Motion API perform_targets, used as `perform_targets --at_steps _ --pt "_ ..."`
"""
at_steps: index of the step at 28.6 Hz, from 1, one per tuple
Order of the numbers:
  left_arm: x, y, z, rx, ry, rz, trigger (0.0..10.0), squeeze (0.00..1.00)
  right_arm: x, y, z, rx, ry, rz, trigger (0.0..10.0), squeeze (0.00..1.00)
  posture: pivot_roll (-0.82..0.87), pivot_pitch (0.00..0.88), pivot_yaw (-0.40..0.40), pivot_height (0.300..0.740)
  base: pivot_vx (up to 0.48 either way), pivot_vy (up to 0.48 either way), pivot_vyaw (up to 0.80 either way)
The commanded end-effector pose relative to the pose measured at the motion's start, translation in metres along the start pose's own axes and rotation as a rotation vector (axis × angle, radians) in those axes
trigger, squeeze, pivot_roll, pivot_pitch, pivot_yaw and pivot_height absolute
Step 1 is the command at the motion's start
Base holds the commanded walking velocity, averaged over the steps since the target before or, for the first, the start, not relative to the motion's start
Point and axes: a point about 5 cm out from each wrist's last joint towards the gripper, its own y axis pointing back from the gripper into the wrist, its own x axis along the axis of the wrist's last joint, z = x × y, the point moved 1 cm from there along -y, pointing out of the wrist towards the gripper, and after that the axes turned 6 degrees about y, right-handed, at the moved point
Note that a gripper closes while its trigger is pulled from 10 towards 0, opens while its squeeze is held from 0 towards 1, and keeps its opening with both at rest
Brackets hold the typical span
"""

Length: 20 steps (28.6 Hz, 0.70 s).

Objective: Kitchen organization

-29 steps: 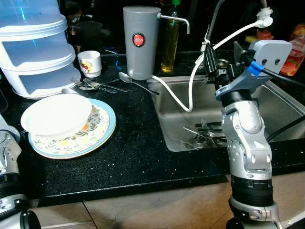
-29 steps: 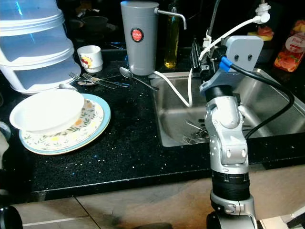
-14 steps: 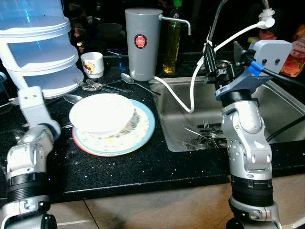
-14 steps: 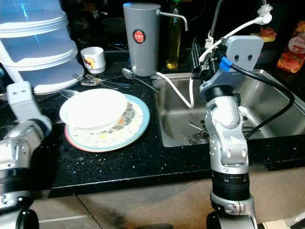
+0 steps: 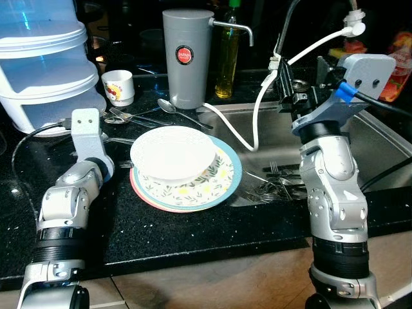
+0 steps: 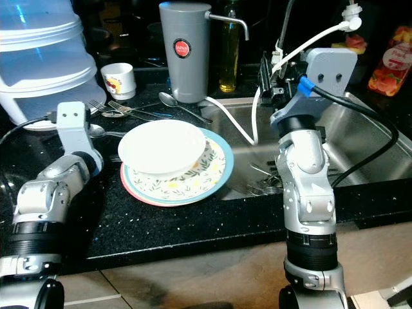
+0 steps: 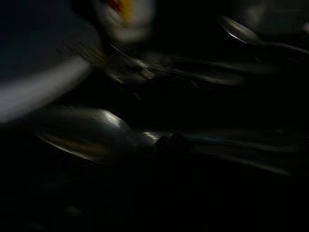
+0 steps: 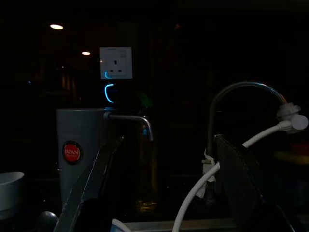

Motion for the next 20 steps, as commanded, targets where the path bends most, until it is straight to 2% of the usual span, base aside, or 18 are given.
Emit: perform_targets --at_steps 1,3,4,5,6,7,8,10,11,12,13,15,16,17,18,20 --pt "0.021 0.0 -0.015 0.072 -0.132 0.101 10.0 0.0 0.0 -0.001 -0.001 0.003 0.0 -0.003 10.0 0.0 0.04 0.0 -0.004 0.74 0.0 0.0 0.0" --pt "0.057 0.005 -0.031 0.129 -0.264 0.26 10.0 0.0 -0.001 -0.001 0.0 0.005 0.001 -0.003 10.0 0.0 0.04 0.0 -0.006 0.74 0.0 0.0 0.0" --pt "0.076 0.009 -0.033 0.109 -0.301 0.332 10.0 0.0 -0.001 -0.001 0.0 0.006 0.001 -0.003 10.0 0.0 0.04 0.0 -0.006 0.74 0.0 0.0 0.0" --pt "0.076 0.009 -0.033 0.109 -0.301 0.332 10.0 0.0 -0.001 -0.001 0.0 0.006 0.001 -0.003 10.0 0.0 0.04 0.0 -0.006 0.74 0.0 0.0 0.0" --pt "0.093 0.015 -0.033 0.052 -0.319 0.384 10.0 0.0 -0.001 -0.001 -0.001 0.008 0.001 -0.003 10.0 0.0 0.04 0.0 -0.006 0.74 0.0 0.0 0.0" --pt "0.107 0.022 -0.025 -0.115 -0.288 0.406 10.0 0.0 -0.001 -0.001 -0.001 0.009 -0.001 -0.002 10.0 0.0 0.04 0.0 -0.006 0.74 0.0 0.0 0.0" --pt "0.107 0.022 -0.025 -0.115 -0.288 0.406 10.0 0.0 -0.001 -0.001 -0.001 0.009 -0.001 -0.002 10.0 0.0 0.04 0.0 -0.006 0.74 0.0 0.0 0.0" --pt "0.12 0.042 -0.001 -0.511 -0.278 0.393 10.0 0.0 -0.001 -0.001 -0.002 0.013 -0.003 -0.002 10.0 0.0 0.04 0.0 -0.006 0.74 0.0 0.0 0.0" --pt "0.12 0.042 -0.001 -0.511 -0.278 0.393 10.0 0.0 -0.001 -0.001 -0.002 0.013 -0.003 -0.002 10.0 0.0 0.04 0.0 -0.006 0.74 0.0 0.0 0.0" --pt "0.118 0.051 0.013 -0.7 -0.3 0.354 10.0 0.0 -0.001 -0.001 -0.003 0.015 -0.005 -0.002 10.0 0.0 0.05 0.0 -0.002 0.74 0.0 0.0 0.0" --pt "0.112 0.058 0.024 -0.836 -0.343 0.316 10.0 0.72 -0.001 -0.001 -0.003 0.016 -0.006 -0.002 10.0 0.0 0.05 0.0 0.0 0.74 0.0 0.0 0.0" --pt "0.112 0.058 0.024 -0.836 -0.343 0.316 10.0 0.72 -0.001 -0.001 -0.003 0.016 -0.006 -0.002 10.0 0.0 0.05 0.0 0.0 0.74 0.0 0.0 0.0" --pt "0.104 0.064 0.037 -0.963 -0.387 0.274 10.0 1.0 -0.001 -0.001 -0.003 0.016 -0.006 -0.001 10.0 0.0 0.05 0.0 0.001 0.74 0.0 0.0 0.0" --pt "0.091 0.073 0.056 -1.125 -0.435 0.219 10.0 1.0 -0.001 -0.001 -0.003 0.015 -0.006 -0.001 10.0 0.0 0.04 0.0 0.001 0.74 0.0 0.0 0.0" --pt "0.091 0.073 0.056 -1.125 -0.435 0.219 10.0 1.0 -0.001 -0.001 -0.003 0.015 -0.006 -0.001 10.0 0.0 0.04 0.0 0.001 0.74 0.0 0.0 0.0" --pt "0.087 0.078 0.066 -1.223 -0.465 0.196 10.0 1.0 0.0 -0.001 -0.003 0.015 -0.004 -0.002 10.0 0.0 0.03 0.0 0.001 0.74 0.0 0.0 0.0"
